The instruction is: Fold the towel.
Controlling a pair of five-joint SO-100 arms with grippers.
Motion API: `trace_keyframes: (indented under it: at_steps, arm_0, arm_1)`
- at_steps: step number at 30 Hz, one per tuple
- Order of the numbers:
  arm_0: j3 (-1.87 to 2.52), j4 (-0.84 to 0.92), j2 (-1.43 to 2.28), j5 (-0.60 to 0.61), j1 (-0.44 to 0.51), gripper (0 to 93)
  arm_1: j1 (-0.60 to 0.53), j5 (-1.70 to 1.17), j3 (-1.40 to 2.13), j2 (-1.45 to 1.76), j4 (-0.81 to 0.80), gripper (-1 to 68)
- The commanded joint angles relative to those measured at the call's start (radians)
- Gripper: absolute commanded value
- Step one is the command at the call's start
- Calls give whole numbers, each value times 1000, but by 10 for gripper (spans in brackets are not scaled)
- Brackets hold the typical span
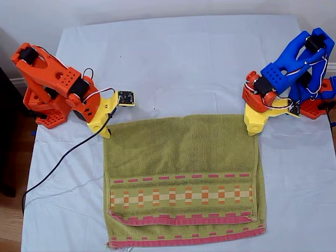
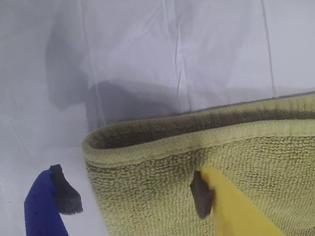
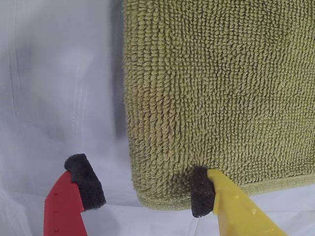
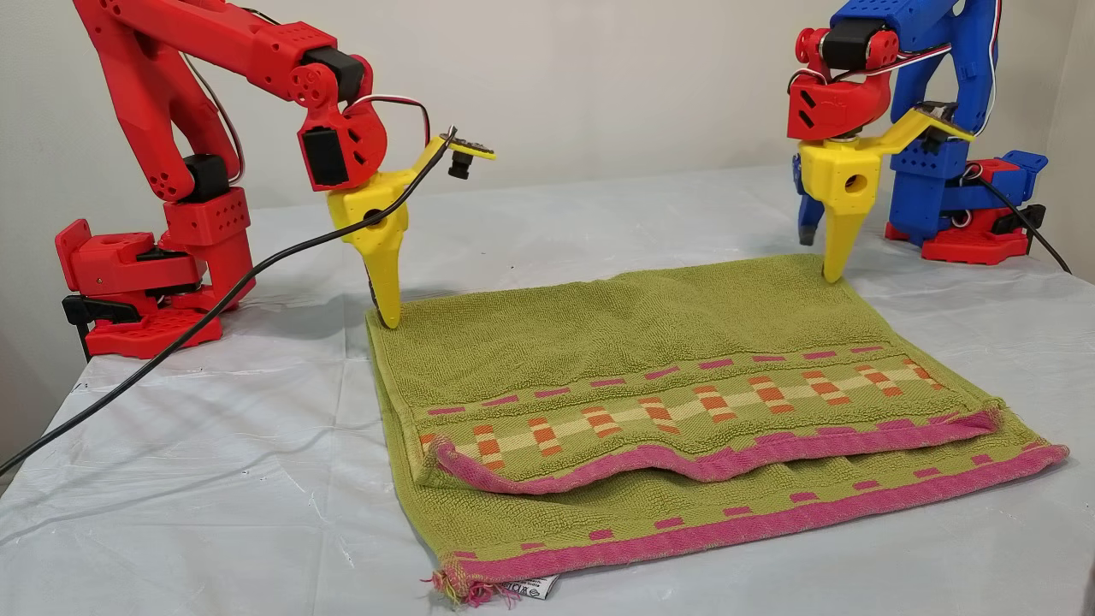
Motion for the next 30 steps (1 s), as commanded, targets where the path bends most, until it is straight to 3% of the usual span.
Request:
trace_keyframes:
  at_steps: [1, 14, 23, 25, 30]
  arm_0:
    - [0, -8, 48, -18, 5, 425]
    - [72, -127, 20, -12, -8, 413]
    - [87, -192, -26, 29, -40, 405]
    - [91, -199, -31, 29, -41, 370]
    - [141, -267, -6, 43, -44, 188]
  arm_1:
    - [6, -14, 2, 71, -31, 493]
    - [43, -66, -86, -43, -12, 463]
    - [46, -72, 98, 23, -169, 437]
    - [41, -63, 110, 21, -175, 433]
    - [40, -58, 132, 28, -193, 344]
